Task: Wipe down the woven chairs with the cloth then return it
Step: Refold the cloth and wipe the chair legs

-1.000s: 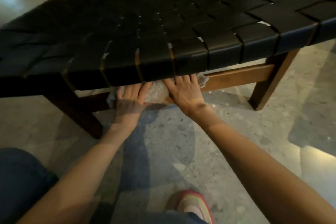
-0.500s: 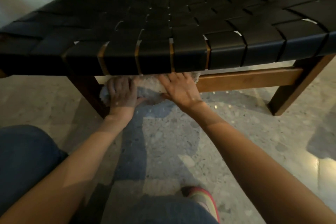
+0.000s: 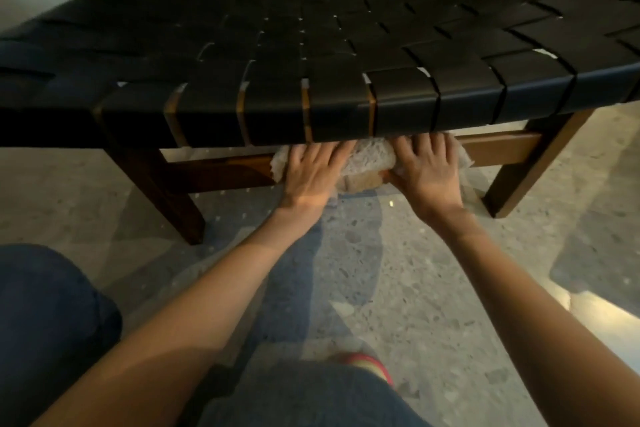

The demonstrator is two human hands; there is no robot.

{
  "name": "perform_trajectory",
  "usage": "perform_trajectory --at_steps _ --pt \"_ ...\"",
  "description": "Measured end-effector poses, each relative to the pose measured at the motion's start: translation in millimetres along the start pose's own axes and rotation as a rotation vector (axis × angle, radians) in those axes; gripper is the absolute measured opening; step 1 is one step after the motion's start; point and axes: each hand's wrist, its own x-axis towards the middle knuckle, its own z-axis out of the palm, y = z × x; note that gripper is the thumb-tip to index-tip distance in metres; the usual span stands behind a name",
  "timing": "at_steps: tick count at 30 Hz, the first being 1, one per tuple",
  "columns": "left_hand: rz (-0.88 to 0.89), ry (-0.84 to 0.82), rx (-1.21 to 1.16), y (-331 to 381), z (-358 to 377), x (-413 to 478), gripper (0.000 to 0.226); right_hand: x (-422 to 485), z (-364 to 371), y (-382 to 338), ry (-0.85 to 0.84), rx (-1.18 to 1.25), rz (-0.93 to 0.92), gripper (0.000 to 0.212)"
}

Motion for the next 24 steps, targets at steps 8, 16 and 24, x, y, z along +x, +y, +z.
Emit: perform_trajectory --at_steps 8,16,24 --pt "-0.375 0.079 -0.128 -105 -29 -86 0.052 8 3 -111 0.183 0.293 -0.326 0.037" --pt "-1.087 0.223 -0.112 -142 -63 -147 0.036 8 -6 -201 -0.093 0.627 -0.454 0.031" --pt "-1.313 0.577 -0.664 -184 -70 -142 0.028 26 -6 -270 -0.049 0.761 -0.385 0.023"
